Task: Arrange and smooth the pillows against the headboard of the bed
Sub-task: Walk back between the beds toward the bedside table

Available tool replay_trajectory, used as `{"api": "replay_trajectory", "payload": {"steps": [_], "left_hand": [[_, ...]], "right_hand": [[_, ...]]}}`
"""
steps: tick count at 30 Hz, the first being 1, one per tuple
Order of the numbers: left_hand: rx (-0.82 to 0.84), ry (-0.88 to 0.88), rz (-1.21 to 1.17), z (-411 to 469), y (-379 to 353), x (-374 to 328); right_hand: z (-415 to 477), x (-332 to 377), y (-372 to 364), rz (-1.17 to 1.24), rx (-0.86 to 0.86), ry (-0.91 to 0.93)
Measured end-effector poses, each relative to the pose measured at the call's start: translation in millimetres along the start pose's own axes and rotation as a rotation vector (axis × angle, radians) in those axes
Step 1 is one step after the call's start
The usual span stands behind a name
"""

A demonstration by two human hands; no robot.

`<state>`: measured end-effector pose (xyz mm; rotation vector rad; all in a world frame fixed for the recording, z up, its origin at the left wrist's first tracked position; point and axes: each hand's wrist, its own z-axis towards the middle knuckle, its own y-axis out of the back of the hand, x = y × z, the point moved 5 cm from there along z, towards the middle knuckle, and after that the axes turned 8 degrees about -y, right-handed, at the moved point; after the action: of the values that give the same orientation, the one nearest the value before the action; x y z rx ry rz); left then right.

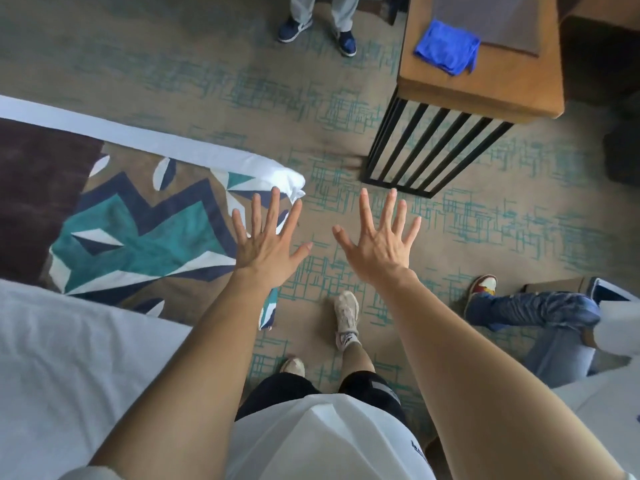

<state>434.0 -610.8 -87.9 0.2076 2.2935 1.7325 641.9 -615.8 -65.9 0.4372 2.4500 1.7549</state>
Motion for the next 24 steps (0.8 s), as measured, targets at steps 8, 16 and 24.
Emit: {"api": "replay_trajectory", "payload": {"steps": [8, 16, 24], "left_hand": [[-0.025, 0.108, -0.007, 104, 25, -7], [-0.021, 0.233, -0.013, 170, 55, 15], [-0.041, 0.337, -0.030, 223, 74, 72]], "right_hand": [[121, -11, 43, -0.035, 0.004, 0.070], [225, 12, 81, -0.081, -0.005, 0.175], [299, 83, 98, -0.109, -0.008, 0.284]]}}
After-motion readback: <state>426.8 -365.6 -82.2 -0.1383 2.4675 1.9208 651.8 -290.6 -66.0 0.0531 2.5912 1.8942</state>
